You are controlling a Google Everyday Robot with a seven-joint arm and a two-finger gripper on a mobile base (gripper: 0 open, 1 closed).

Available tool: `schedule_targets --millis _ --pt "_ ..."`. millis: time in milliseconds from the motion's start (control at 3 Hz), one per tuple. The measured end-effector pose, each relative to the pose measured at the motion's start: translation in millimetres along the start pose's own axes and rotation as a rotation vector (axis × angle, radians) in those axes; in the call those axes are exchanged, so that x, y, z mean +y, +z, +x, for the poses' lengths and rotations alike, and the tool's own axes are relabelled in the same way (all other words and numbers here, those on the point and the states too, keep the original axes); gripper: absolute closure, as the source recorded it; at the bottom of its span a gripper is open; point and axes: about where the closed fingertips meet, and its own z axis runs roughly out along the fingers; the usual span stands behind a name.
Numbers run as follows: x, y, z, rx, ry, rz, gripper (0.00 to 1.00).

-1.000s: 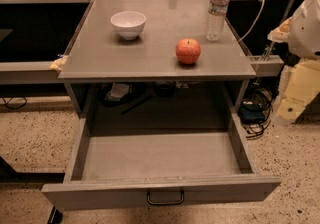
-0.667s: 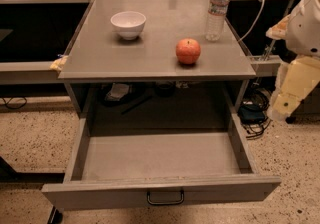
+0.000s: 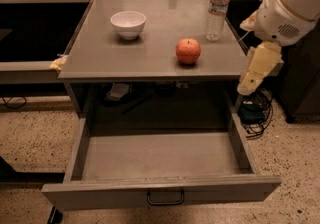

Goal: Place apple into top drawer

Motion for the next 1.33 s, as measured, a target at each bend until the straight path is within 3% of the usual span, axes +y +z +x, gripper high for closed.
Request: schedule_targets --millis 667,1333 --pt "-64 54 -15 -0.119 0.012 -0.015 0.00" --pt "-106 102 -33 -0.193 0.027 -0.055 0.00"
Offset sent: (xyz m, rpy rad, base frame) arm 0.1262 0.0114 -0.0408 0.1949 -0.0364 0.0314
